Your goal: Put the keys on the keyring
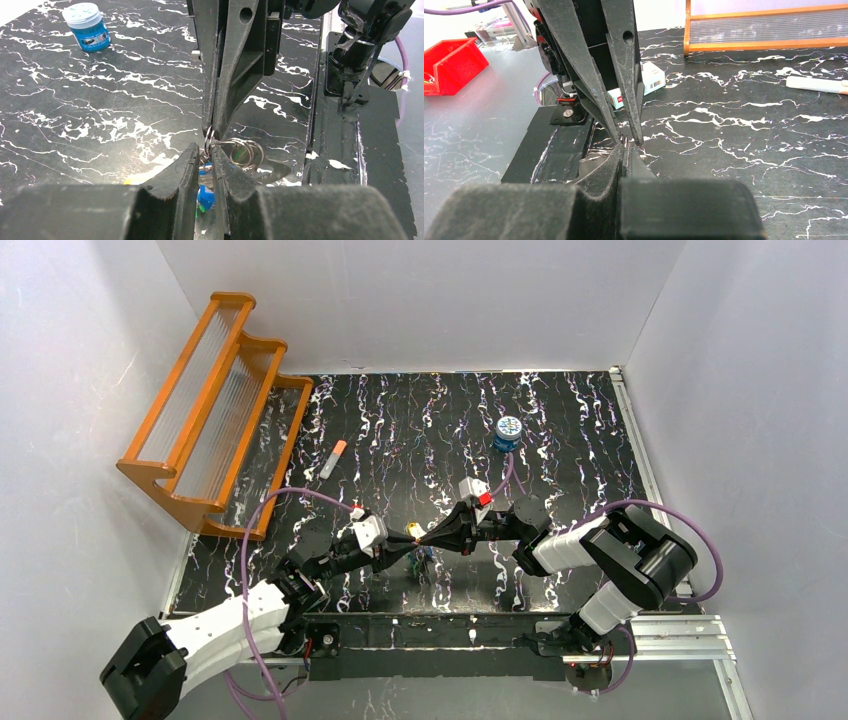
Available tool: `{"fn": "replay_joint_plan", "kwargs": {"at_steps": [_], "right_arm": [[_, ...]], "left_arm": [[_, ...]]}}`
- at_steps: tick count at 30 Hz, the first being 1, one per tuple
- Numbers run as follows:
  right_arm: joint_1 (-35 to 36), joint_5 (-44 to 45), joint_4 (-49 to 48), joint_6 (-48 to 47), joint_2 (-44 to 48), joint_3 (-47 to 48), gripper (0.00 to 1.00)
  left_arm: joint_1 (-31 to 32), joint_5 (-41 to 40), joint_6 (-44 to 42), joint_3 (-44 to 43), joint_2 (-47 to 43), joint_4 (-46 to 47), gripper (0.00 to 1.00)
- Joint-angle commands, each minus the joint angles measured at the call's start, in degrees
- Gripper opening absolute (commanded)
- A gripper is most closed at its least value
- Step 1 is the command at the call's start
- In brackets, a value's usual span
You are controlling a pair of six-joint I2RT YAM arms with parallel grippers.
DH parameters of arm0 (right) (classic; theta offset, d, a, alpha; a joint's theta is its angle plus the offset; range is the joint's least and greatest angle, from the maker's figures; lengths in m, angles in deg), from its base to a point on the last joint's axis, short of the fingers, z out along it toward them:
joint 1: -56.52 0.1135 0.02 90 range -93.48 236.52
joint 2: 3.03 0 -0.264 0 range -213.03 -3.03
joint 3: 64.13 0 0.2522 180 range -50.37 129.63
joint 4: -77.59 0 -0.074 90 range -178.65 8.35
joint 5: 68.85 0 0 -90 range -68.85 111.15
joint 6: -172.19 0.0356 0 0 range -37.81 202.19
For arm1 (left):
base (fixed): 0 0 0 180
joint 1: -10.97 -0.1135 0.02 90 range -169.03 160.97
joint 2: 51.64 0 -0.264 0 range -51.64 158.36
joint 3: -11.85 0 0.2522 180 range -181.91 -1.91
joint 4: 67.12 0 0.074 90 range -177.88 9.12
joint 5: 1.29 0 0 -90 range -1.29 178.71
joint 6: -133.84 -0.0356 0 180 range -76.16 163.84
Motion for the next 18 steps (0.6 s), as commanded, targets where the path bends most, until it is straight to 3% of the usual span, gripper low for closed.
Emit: {"fn": "replay_joint_plan", "kwargs": {"at_steps": [1,5,11,12,14,18], "right_arm": [[0.1,-0.2,-8.1,0.3,0.4,0.3,0.01],[0.1,-0.2,-8.1,0.4,0.5,0.4,0.01],[0.1,0.2,-6.2,0.2,1.0,0.4,0.01],[0.1,0.7,-5.2,0.0,1.4,0.5,0.06],[0.1,2.3,-2.3,-1.4,2.8,0.3,0.23],[-0.1,5.1,8.6,-7.8,8.1,0.8,0.47]], "left_arm": [[0.1,1.0,0.0,-0.9,1.1,2.1,0.15],[0.1,0.7,-0.2,-1.0,1.4,2.1,0.00],[0.1,-1.3,0.6,-1.7,0.5,2.0,0.00],[0.1,-1.7,0.7,-2.1,0.2,1.6,0.00],[0.1,-2.0,0.0,-3.4,-0.3,-0.7,0.00],[0.1,-2.0,-3.9,-8.4,-0.4,-12.2,0.00]]}}
